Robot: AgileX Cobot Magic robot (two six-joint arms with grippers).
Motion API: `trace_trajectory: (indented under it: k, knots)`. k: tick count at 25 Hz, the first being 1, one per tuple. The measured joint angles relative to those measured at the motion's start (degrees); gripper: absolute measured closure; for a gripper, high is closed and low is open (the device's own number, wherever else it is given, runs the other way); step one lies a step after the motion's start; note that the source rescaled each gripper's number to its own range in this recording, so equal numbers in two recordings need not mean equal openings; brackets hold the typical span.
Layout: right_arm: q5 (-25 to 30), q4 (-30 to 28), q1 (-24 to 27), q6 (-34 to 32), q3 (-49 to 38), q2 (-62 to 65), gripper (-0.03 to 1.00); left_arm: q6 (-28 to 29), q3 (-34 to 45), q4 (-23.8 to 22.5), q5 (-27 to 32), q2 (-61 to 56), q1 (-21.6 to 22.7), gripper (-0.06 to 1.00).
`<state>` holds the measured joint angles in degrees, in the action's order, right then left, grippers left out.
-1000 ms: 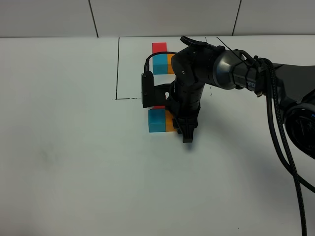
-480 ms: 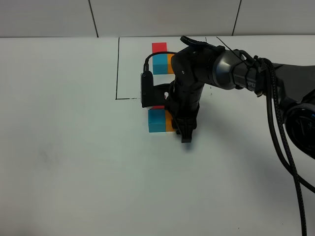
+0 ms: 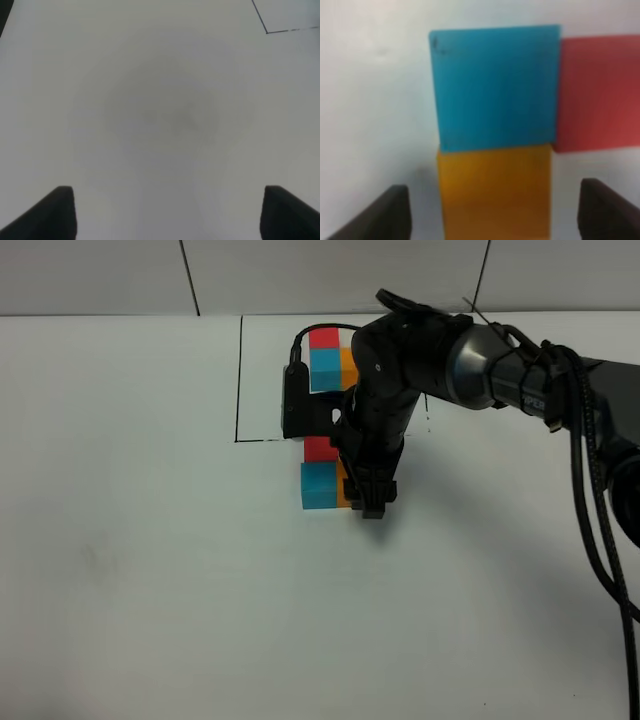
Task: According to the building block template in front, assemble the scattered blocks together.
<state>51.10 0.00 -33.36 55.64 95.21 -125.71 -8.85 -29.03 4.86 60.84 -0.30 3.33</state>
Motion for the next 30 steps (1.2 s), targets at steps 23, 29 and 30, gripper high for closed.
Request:
trace_trajectory:
  k: [23, 29, 30]
  knots:
    - [-5.02, 9.87, 37.0, -30.73, -25.0, 25.63, -0.03, 0.0, 0.0, 0.0, 0.0, 0.0, 0.0, 0.23]
    - [-5.34, 8.67, 43.83, -31.6, -33.57, 38.28, -0.03, 0.0, 0.01, 0.0, 0.0, 0.0, 0.0, 0.23]
    - [-5.27, 8.63, 44.56, -31.77, -34.93, 40.52, -0.03, 0.0, 0.01, 0.0, 0.0, 0.0, 0.0, 0.23]
